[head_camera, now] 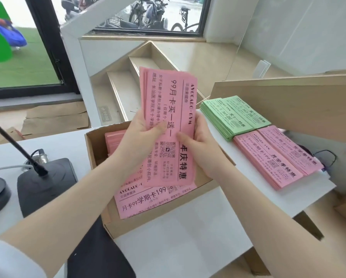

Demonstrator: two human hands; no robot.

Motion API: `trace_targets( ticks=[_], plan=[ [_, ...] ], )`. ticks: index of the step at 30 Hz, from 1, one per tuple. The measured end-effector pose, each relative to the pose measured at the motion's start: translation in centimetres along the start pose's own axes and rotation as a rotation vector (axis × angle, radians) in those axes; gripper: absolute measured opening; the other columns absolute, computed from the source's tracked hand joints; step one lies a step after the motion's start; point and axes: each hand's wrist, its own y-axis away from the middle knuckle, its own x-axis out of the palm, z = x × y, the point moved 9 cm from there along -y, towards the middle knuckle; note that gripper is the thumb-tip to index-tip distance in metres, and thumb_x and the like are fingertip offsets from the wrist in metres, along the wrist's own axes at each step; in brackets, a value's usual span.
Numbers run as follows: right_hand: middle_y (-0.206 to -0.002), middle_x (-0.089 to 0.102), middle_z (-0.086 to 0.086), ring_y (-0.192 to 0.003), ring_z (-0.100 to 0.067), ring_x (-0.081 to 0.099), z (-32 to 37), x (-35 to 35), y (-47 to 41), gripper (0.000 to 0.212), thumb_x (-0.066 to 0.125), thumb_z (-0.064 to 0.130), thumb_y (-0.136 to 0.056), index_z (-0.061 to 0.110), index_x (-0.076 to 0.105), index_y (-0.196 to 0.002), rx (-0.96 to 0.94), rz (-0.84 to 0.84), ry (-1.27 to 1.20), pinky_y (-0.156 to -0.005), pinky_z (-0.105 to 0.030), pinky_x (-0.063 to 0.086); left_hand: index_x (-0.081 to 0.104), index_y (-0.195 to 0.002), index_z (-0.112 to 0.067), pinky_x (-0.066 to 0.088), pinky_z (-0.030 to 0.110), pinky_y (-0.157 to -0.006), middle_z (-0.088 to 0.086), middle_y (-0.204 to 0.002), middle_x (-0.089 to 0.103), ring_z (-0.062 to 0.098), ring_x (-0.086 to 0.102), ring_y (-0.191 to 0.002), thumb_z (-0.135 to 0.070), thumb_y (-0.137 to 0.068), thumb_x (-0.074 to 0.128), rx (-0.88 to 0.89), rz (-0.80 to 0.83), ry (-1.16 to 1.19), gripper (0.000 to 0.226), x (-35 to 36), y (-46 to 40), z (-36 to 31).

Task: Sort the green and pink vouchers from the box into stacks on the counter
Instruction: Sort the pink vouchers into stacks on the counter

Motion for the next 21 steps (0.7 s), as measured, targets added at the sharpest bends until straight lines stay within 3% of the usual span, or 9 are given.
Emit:
trace_targets(
  ticks=[5,9,13,15,17,21],
  plan=[
    [-0.097,0.07,0.004,-0.085,-0.018,0.07,5.5,-4.7,2.1,0.039,0.055,0.002,-0.089,0.027,0.049,-0.118,-0.143,-0.054,0.078,-0.067,-0.033,0.057,0.046,-0.125,-0.026,0.056,0.039,-0.079,-0.003,-0.115,0.067,0.018,0.066,-0.1,-0.008,-0.095,0.043,0.01,0.128,0.135,0.035,5.0,1.6,-2.0],
    [-0.1,0.07,-0.007,-0.082,-0.022,0.069,5.6,-9.9,4.7,0.04,0.054,-0.002,-0.089,0.019,0.052,-0.123,-0.056,0.032,-0.008,-0.066,-0.033,0.057,0.053,-0.117,-0.016,0.057,0.029,-0.068,0.003,-0.105,0.071,0.02,0.069,-0.09,-0.01,-0.094,0.046,-0.009,0.17,0.062,0.025,9.6,3.3,-1.7],
    [-0.104,0.071,-0.005,-0.087,-0.022,0.07,0.9,-14.9,9.0,0.037,0.057,0.004,-0.087,0.022,0.056,-0.119,0.122,0.054,0.108,-0.069,-0.035,0.057,0.053,-0.118,-0.018,0.057,0.04,-0.079,0.003,-0.107,0.07,0.021,0.068,-0.095,-0.009,-0.095,0.045,-0.118,0.177,0.002,0.026,14.9,6.4,3.2],
    [-0.102,0.071,-0.004,-0.087,-0.022,0.07,-2.5,-17.2,11.1,0.032,0.063,0.009,-0.085,0.022,0.055,-0.114,0.201,0.003,0.191,-0.074,-0.042,0.058,0.055,-0.114,-0.022,0.057,0.041,-0.08,0.001,-0.105,0.071,0.021,0.069,-0.092,-0.009,-0.095,0.045,-0.197,0.137,-0.014,0.025,16.9,8.1,7.0],
    [-0.096,0.072,-0.007,-0.082,-0.023,0.071,-6.1,-19.0,13.1,0.026,0.066,0.012,-0.083,0.015,0.053,-0.106,0.293,-0.057,0.196,-0.074,-0.047,0.057,0.055,-0.113,-0.022,0.058,0.04,-0.076,0.002,-0.105,0.071,0.021,0.069,-0.09,-0.01,-0.096,0.045,-0.272,0.081,-0.007,0.023,18.1,9.8,10.7],
    [-0.085,0.073,-0.011,-0.072,-0.026,0.072,-11.8,-20.5,15.8,0.018,0.063,0.014,-0.086,0.008,0.049,-0.096,0.448,-0.06,0.168,-0.06,-0.038,0.058,0.056,-0.1,-0.022,0.057,0.028,-0.063,0.001,-0.098,0.071,0.011,0.071,-0.076,-0.007,-0.093,0.05,-0.413,-0.084,0.044,0.018,19.1,12.4,16.3]
  ],
)
